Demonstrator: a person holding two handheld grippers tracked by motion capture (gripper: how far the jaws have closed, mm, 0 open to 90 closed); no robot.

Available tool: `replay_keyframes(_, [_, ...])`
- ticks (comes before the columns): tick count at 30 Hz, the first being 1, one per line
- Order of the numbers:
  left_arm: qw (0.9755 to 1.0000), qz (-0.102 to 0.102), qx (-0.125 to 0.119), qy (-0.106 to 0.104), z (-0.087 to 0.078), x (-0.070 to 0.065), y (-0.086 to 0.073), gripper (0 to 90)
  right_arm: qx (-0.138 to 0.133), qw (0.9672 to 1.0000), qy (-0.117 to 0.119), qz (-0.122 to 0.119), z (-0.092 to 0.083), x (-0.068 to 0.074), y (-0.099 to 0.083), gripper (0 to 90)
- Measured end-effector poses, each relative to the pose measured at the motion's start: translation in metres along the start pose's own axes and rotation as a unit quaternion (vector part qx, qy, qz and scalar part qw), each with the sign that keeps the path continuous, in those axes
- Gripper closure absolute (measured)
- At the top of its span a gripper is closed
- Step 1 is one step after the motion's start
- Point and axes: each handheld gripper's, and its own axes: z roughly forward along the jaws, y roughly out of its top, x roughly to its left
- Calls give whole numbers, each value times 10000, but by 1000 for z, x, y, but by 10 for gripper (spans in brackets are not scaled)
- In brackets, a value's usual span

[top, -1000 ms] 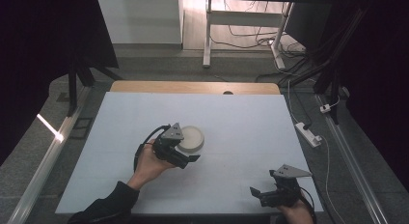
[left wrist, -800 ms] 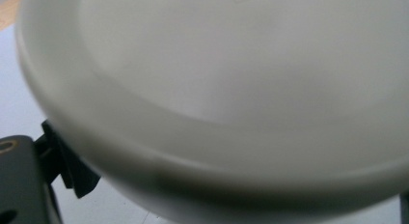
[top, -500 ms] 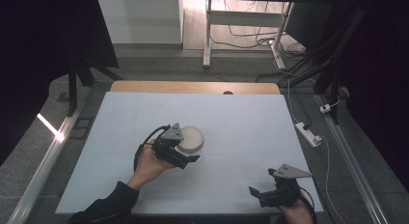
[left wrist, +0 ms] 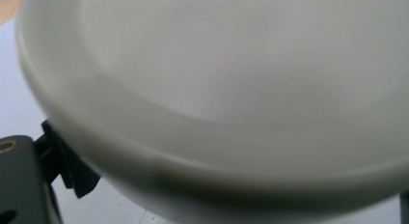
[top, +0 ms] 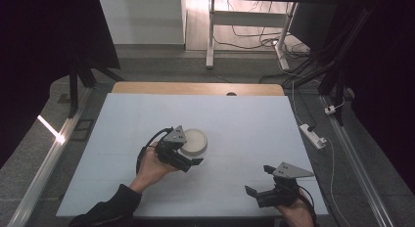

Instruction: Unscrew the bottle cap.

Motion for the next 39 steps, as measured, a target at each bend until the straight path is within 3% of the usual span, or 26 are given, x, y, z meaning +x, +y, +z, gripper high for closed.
replay_keyframes(8, [10000, 23, -15, 2, 0, -1, 0, 74, -248, 9994, 201, -138, 6, 4, 16, 0])
replay_keyframes(21, [10000, 73, -12, -16, -1, -2, 0, 74, -206, 9973, 508, -491, 26, 19, 40, 0])
replay_keyframes(31, [9999, 123, 32, -14, 0, -3, 0, 74, -154, 9964, 679, -486, 42, 26, 55, 0])
replay_keyframes(39, [9999, 135, 39, -22, 0, -4, 1, 74, -28, 9968, 685, -409, 55, 31, 69, 0])
